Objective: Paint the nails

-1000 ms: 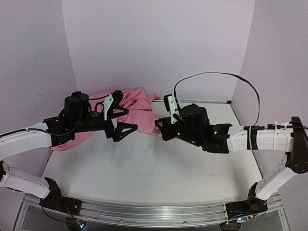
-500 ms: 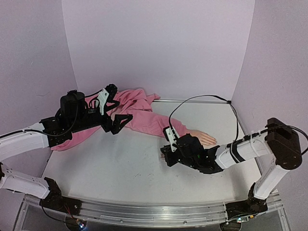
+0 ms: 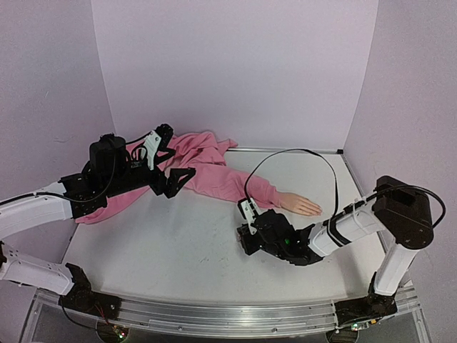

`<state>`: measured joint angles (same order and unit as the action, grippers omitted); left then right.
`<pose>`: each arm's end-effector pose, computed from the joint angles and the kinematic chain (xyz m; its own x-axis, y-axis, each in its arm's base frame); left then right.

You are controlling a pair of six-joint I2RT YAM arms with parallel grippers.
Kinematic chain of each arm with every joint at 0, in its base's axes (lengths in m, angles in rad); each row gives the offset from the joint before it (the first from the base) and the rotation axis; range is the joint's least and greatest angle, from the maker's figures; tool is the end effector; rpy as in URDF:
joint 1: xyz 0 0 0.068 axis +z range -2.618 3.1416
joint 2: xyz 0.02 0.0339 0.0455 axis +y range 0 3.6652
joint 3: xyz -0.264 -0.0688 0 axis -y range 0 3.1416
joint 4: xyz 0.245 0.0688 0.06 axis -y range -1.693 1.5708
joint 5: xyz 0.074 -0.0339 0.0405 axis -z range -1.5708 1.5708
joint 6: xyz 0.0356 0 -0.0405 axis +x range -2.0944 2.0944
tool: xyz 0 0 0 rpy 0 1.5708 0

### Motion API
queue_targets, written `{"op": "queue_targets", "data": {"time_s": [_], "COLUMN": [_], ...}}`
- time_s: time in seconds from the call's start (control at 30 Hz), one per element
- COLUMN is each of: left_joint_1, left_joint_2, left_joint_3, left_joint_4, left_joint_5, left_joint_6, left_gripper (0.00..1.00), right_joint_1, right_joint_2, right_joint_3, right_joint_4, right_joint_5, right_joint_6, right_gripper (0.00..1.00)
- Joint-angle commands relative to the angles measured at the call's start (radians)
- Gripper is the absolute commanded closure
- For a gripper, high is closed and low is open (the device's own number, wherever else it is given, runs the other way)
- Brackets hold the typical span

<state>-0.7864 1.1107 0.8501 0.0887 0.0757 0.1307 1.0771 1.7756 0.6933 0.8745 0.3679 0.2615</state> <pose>0.1838 -0.1879 0.3262 -0.0210 0.2050 -0.9785 0.7677 0.6303 0.1156 0.1755 0.2991 0.1617 -0.2638 0.0189 -0.9644 -0.6074 0.7735 0.1813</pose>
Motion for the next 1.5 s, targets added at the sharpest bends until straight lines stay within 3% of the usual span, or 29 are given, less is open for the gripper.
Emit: {"op": "queue_targets", "data": {"time_s": [0.0,0.2,0.3,0.43,0.53,0.67,0.8,1.0,1.2,1.47], "left_joint_1": [-0.002,-0.002,-0.002,0.001,0.029,0.118,0.228,0.417,0.595,0.625], "left_joint_2": [-0.020,-0.013,-0.011,-0.010,-0.011,-0.006,0.000,-0.054,-0.226,-0.296], "left_joint_3": [0.007,0.006,0.008,0.010,0.013,0.022,0.025,0.006,-0.137,-0.163], "left_joint_4": [0.052,0.052,0.052,0.053,0.055,0.054,0.054,0.050,0.047,0.002], "left_joint_5": [-0.019,-0.021,-0.016,-0.019,-0.028,-0.037,-0.081,-0.175,-0.210,-0.159], "left_joint_6": [0.001,0.000,-0.001,-0.006,-0.040,-0.090,-0.159,-0.237,-0.260,-0.168], "left_gripper": [0.06,0.06,0.06,0.04,0.03,0.01,0.00,0.00,0.01,0.01], "right_joint_1": [0.005,0.004,0.005,0.005,0.005,-0.020,-0.116,-0.429,-0.816,-0.851], "right_joint_2": [0.017,0.031,0.027,-0.022,-0.081,-0.181,-0.309,-0.534,-0.693,-0.754], "right_joint_3": [-0.014,-0.026,-0.035,-0.037,0.022,0.091,0.091,-0.006,-0.075,-0.058], "right_joint_4": [0.066,0.086,0.087,0.057,-0.065,-0.239,-0.327,-0.378,-0.429,-0.441], "right_joint_5": [0.038,0.046,0.050,0.069,0.097,0.138,0.098,-0.061,-0.282,-0.296], "right_joint_6": [0.018,0.036,0.051,0.073,0.090,0.083,0.063,-0.028,-0.073,-0.077], "right_gripper": [0.97,0.92,0.82,0.61,0.44,0.19,0.04,0.02,0.02,0.02]}}
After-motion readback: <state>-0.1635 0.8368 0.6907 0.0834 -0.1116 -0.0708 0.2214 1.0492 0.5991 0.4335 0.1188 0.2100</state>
